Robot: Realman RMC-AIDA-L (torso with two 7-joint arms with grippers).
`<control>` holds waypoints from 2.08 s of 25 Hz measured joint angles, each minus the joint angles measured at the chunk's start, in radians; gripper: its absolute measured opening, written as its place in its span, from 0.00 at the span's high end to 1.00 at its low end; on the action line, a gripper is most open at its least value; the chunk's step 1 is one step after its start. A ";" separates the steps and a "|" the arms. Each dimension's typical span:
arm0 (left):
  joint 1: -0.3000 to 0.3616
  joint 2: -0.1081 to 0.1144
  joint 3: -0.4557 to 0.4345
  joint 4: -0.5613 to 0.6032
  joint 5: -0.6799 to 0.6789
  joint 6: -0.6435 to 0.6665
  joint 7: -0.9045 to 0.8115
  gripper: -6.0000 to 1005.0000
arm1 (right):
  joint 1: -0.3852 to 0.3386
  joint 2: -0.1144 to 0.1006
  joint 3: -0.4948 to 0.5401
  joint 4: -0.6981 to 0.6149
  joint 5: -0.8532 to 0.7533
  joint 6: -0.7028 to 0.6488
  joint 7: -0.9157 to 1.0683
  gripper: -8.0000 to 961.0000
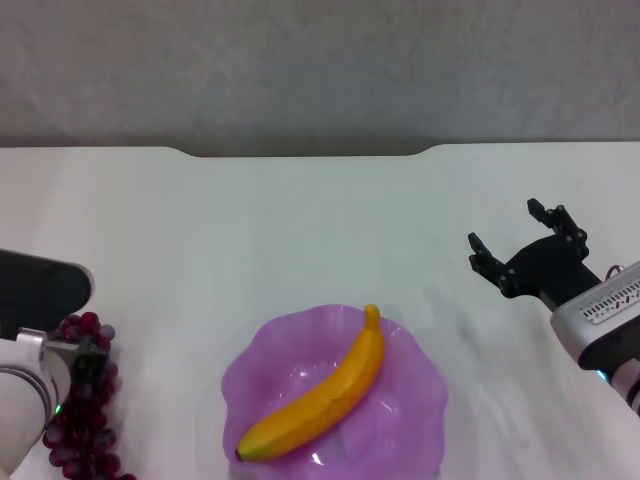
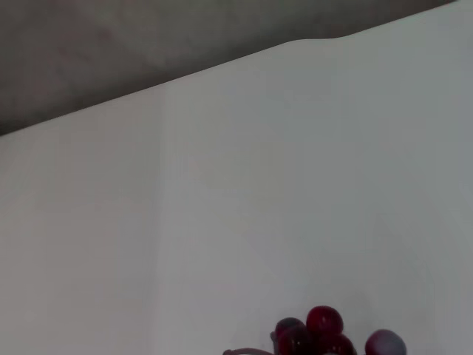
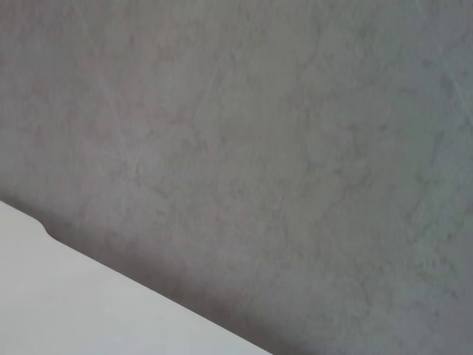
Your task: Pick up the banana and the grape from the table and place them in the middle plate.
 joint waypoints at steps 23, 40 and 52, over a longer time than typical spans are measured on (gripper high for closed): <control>0.078 0.006 -0.057 0.078 -0.075 -0.117 0.109 0.87 | -0.004 0.000 -0.002 0.005 0.000 0.003 0.006 0.08; 0.255 0.018 -0.142 0.258 -0.175 -0.431 0.246 0.87 | -0.006 0.000 -0.013 -0.005 0.007 0.006 0.008 0.08; 0.374 0.046 -0.153 0.284 -0.176 -0.873 0.212 0.88 | -0.004 0.000 -0.014 -0.007 0.008 0.006 0.008 0.08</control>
